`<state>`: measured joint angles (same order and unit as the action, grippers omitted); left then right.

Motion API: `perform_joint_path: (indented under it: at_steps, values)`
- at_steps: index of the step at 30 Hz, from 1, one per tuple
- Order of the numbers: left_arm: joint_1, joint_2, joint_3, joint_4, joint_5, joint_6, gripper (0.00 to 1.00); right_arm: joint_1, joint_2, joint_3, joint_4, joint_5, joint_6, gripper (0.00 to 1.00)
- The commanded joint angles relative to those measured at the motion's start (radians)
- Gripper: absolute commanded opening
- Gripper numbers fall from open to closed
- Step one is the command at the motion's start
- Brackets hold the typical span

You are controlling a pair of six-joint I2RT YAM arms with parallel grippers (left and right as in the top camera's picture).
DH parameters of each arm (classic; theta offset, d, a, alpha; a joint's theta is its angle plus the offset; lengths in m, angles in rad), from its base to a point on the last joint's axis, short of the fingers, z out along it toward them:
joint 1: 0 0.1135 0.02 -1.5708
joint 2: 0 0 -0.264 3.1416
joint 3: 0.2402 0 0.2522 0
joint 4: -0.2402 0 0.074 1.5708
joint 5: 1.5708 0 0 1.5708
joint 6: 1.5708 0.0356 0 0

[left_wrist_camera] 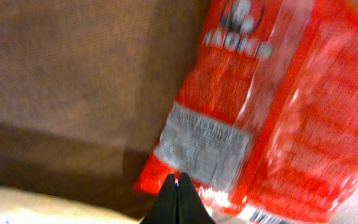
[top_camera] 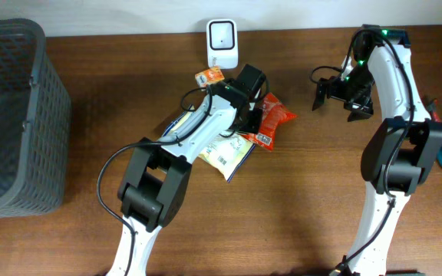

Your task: Scan the item barcode

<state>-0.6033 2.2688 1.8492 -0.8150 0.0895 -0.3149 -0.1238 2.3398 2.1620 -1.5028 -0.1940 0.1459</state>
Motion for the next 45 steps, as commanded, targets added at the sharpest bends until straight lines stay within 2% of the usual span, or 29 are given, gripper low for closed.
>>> perform_joint_path:
  at_steps: [1, 4, 10, 12, 14, 17, 21, 23, 26, 29, 35, 42, 45]
  values:
    - [-0.004, 0.011, -0.002, 0.026, 0.001, -0.037, 0.0, 0.001, -0.028, 0.015, 0.0, -0.008, -0.007, 0.98]
    - [-0.01, 0.015, -0.003, 0.027, 0.0, -0.078, 0.0, 0.001, -0.028, 0.015, 0.0, -0.008, -0.007, 0.98]
    - [-0.044, 0.07, -0.003, 0.078, 0.015, -0.081, 0.0, 0.001, -0.028, 0.015, 0.0, -0.008, -0.007, 0.98]
    - [-0.061, 0.079, -0.003, 0.088, 0.084, -0.021, 0.0, 0.001, -0.028, 0.015, 0.0, -0.008, -0.007, 0.98]
    - [-0.066, 0.077, 0.004, 0.119, 0.196, 0.088, 0.0, 0.001, -0.028, 0.015, 0.0, -0.008, -0.007, 0.98]
    - [-0.064, 0.071, 0.045, 0.101, 0.211, 0.131, 0.0, 0.001, -0.028, 0.015, 0.0, -0.008, -0.007, 0.98]
    - [-0.031, 0.044, 0.143, -0.023, 0.21, 0.13, 0.0, 0.001, -0.028, 0.015, 0.0, -0.008, -0.007, 0.99]
    - [-0.007, 0.018, 0.194, -0.14, 0.184, 0.13, 0.0, 0.001, -0.028, 0.015, 0.0, -0.008, -0.007, 0.98]
    - [0.027, -0.037, 0.254, -0.36, 0.015, 0.12, 0.0, 0.001, -0.028, 0.015, 0.0, -0.008, -0.007, 0.98]
    - [0.062, -0.086, 0.271, -0.594, -0.14, 0.061, 0.0, 0.001, -0.028, 0.015, 0.0, -0.008, -0.007, 0.98]
    - [0.098, -0.093, 0.27, -0.874, -0.17, 0.055, 0.0, 0.001, -0.028, 0.015, 0.0, -0.008, -0.007, 0.98]
    - [0.079, -0.096, 0.164, -0.866, -0.159, 0.065, 0.0, 0.001, -0.028, 0.015, 0.0, -0.008, -0.008, 0.98]
    - [0.066, -0.096, 0.056, -0.796, -0.156, 0.047, 0.0, 0.001, -0.028, 0.015, 0.0, -0.008, -0.007, 0.98]
